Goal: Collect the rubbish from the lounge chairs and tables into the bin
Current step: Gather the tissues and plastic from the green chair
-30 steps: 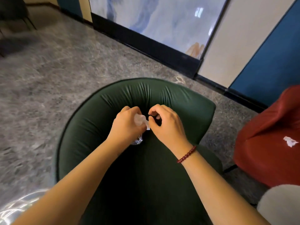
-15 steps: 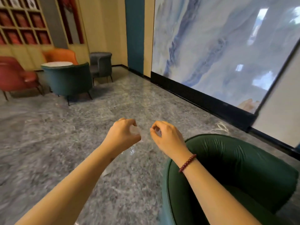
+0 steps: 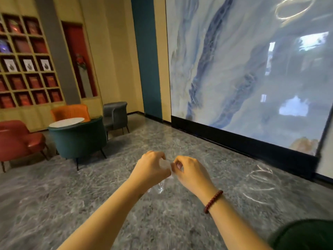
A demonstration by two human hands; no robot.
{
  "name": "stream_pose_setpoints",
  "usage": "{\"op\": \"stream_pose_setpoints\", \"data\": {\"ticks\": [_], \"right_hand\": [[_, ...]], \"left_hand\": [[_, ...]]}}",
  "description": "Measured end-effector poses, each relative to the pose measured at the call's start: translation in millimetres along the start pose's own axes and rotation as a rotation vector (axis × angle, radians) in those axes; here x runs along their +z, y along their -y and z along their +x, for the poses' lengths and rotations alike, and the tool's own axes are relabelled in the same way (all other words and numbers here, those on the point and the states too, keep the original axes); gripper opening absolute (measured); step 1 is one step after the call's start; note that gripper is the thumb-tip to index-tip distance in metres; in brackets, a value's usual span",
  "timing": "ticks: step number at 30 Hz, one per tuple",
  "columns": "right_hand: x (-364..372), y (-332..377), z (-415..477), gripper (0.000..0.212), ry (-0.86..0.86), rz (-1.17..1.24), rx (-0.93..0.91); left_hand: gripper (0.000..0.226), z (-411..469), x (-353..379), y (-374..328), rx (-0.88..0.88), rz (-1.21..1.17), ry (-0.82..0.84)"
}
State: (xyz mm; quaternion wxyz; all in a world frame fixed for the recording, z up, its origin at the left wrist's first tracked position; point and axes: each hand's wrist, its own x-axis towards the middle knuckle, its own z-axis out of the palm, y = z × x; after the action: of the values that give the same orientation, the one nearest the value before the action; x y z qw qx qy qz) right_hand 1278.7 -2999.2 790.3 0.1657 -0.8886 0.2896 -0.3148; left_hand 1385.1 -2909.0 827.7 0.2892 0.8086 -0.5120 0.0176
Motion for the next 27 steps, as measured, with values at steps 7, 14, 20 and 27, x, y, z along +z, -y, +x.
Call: {"op": "stream_pose_setpoints", "data": {"ticks": [7,14,20,27], "right_hand": [[5.2,-88.6,107.6,0.020,-0.073,-0.113,0.164],[-20.2,-214.6,173.8,0.021,-0.195,-0.258,0.453],[-72.7,-308.7,200.1,0.023,-0.341,-0.379,0.749],[-153.0,-399.5,141.0,0.026,-0.516,-0.511,1.162]], "left_hand": [[0.005,166.4,61.5,4.1,0.140,-0.062,0.124],[0.010,320.7,167.7,-63.0,0.455,-0.131,0.214],[0.009,417.3,251.6,-160.4,0.814,-0.208,0.407],[0.030,417.3,353.4,-315.3,1.196,-0.325,0.680]]}}
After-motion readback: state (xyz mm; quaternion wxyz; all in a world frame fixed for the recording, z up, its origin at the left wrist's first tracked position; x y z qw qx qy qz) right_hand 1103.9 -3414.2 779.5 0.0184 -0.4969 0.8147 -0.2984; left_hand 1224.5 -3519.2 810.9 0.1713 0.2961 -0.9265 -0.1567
